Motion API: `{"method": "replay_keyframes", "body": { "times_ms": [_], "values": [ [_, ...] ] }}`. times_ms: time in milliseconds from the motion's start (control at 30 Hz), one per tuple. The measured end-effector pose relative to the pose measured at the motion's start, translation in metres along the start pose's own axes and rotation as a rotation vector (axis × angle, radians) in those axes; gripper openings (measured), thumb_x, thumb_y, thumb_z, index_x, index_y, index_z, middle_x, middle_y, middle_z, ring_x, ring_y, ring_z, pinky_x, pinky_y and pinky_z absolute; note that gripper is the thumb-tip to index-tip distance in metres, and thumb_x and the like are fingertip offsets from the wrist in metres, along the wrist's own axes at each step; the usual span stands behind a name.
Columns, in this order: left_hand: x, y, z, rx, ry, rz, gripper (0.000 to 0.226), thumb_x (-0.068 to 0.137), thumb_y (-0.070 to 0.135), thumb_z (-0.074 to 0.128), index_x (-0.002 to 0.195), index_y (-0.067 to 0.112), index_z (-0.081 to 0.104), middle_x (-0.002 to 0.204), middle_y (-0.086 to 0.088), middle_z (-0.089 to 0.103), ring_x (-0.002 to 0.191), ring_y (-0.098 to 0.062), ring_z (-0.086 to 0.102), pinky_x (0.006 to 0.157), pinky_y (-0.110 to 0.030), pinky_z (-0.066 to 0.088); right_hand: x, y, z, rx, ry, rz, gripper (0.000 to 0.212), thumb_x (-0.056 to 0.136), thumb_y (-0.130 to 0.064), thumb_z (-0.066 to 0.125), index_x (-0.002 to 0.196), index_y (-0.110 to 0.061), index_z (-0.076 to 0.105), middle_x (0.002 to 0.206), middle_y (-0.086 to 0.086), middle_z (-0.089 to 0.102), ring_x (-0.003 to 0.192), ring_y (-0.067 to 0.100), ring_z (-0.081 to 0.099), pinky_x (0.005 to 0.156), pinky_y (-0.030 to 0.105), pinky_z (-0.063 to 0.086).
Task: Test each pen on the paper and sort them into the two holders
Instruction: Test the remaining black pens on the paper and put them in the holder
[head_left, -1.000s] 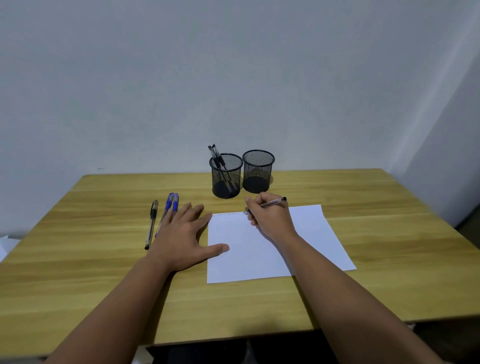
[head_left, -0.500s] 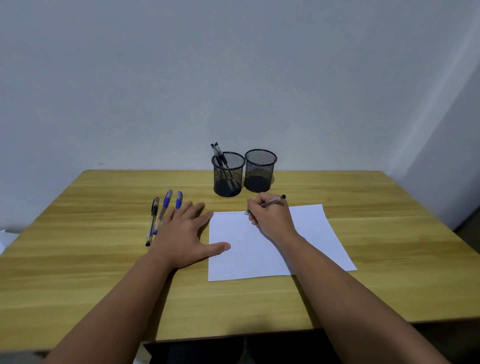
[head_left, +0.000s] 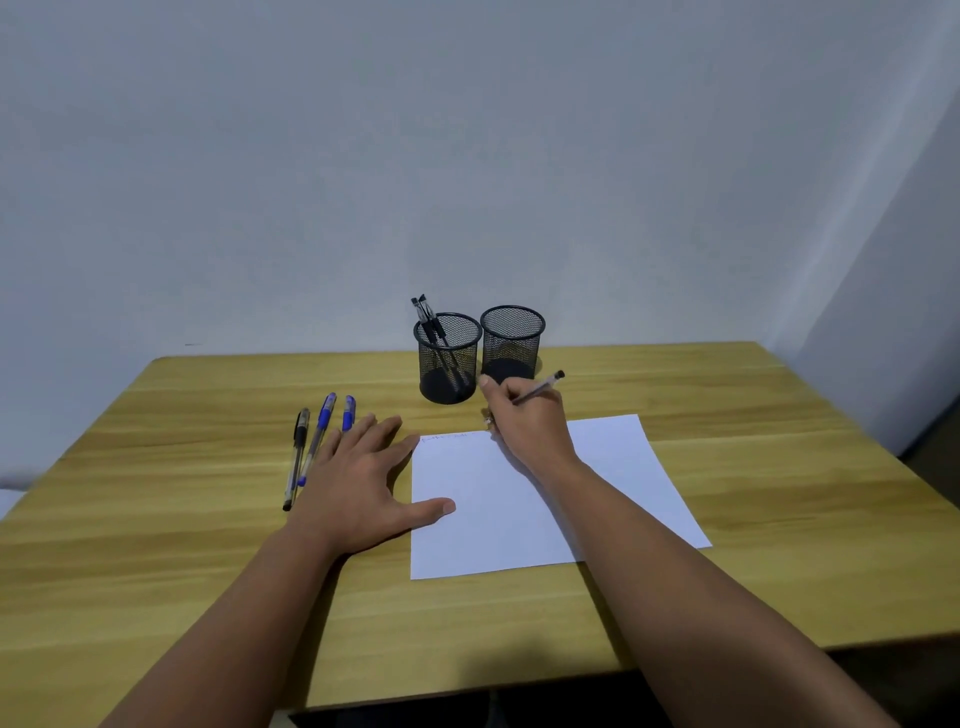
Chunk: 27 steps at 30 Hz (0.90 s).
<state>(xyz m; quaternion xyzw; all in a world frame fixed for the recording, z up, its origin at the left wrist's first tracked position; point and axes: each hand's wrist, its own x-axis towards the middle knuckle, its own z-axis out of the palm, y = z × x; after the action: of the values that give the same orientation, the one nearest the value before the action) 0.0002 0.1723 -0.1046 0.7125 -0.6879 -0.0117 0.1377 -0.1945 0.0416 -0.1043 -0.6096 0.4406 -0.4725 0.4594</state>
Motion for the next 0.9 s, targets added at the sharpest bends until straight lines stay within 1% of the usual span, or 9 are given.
{"method": "replay_keyframes", "body": {
  "times_ms": [67,167,267,433,533,600,733,800,900],
  "values": [
    [0.000,0.000,0.001,-0.006,-0.003,0.003,0.108,0.062,0.102,0.037,0.153,0.043,0.037,0.166,0.011,0.025,0.156,-0.016,0.010,0.126,-0.048,0.008,-0.001,0.010,0.000,-0.052,0.018,0.013,0.045,0.091,-0.034,0.070,0.064,-0.006,0.047,0.067,0.033,0.057,0.053,0.025,0.060,0.055,0.040,0.046],
    [0.000,0.000,0.000,-0.021,-0.006,0.002,0.108,0.062,0.101,0.040,0.153,0.043,0.038,0.167,0.011,0.024,0.156,-0.016,0.010,0.126,-0.048,0.007,0.000,0.014,-0.001,-0.061,0.033,0.022,0.041,0.091,-0.019,0.068,0.057,-0.014,0.045,0.055,0.027,0.053,0.047,0.028,0.060,0.051,0.036,0.043],
    [0.000,-0.001,0.001,-0.030,0.014,0.008,0.107,0.062,0.101,0.041,0.152,0.042,0.040,0.166,0.010,0.026,0.156,-0.017,0.011,0.125,-0.048,0.009,0.001,0.015,-0.001,-0.087,0.041,0.019,0.042,0.093,-0.017,0.067,0.057,-0.016,0.046,0.049,0.014,0.052,0.047,0.030,0.060,0.049,0.034,0.044],
    [-0.001,-0.001,0.000,-0.028,0.010,0.008,0.106,0.063,0.100,0.042,0.152,0.042,0.040,0.166,0.011,0.026,0.156,-0.017,0.011,0.125,-0.048,0.008,0.000,0.018,0.000,-0.114,0.020,0.005,0.037,0.090,-0.015,0.069,0.061,-0.007,0.047,0.052,0.012,0.048,0.049,0.024,0.056,0.053,0.036,0.045],
    [-0.001,0.000,-0.001,-0.028,0.007,0.008,0.106,0.063,0.100,0.043,0.152,0.042,0.039,0.166,0.011,0.026,0.156,-0.017,0.011,0.125,-0.047,0.008,0.002,0.019,0.000,-0.152,0.032,-0.007,0.035,0.084,-0.016,0.068,0.060,-0.009,0.043,0.051,0.006,0.042,0.048,0.021,0.053,0.055,0.038,0.046],
    [-0.001,0.001,-0.001,-0.025,0.002,0.006,0.106,0.063,0.100,0.042,0.153,0.042,0.039,0.166,0.011,0.026,0.156,-0.017,0.011,0.125,-0.047,0.007,0.002,0.019,0.000,-0.158,0.059,-0.008,0.035,0.084,-0.017,0.067,0.060,-0.009,0.042,0.053,0.012,0.043,0.049,0.024,0.058,0.055,0.039,0.047],
    [-0.001,0.000,-0.002,-0.022,0.000,0.007,0.106,0.064,0.100,0.042,0.153,0.042,0.038,0.167,0.011,0.025,0.156,-0.017,0.010,0.125,-0.046,0.006,0.002,0.017,-0.001,-0.148,0.081,-0.011,0.038,0.089,-0.018,0.066,0.059,-0.012,0.043,0.060,0.032,0.050,0.056,0.049,0.064,0.052,0.038,0.047],
    [-0.001,-0.001,-0.002,-0.017,-0.004,0.006,0.106,0.064,0.100,0.041,0.153,0.042,0.037,0.167,0.011,0.024,0.156,-0.017,0.010,0.125,-0.047,0.006,0.002,0.018,0.000,-0.155,0.073,-0.012,0.038,0.090,-0.017,0.067,0.060,-0.009,0.045,0.064,0.036,0.054,0.052,0.045,0.062,0.052,0.037,0.046],
    [-0.001,0.000,-0.002,-0.012,-0.010,0.005,0.106,0.065,0.100,0.041,0.153,0.043,0.037,0.167,0.011,0.024,0.156,-0.016,0.009,0.125,-0.047,0.006,0.003,0.021,0.001,-0.181,0.070,-0.016,0.035,0.087,-0.022,0.068,0.063,-0.007,0.046,0.062,0.031,0.051,0.051,0.029,0.057,0.054,0.038,0.046]
  ]
}}
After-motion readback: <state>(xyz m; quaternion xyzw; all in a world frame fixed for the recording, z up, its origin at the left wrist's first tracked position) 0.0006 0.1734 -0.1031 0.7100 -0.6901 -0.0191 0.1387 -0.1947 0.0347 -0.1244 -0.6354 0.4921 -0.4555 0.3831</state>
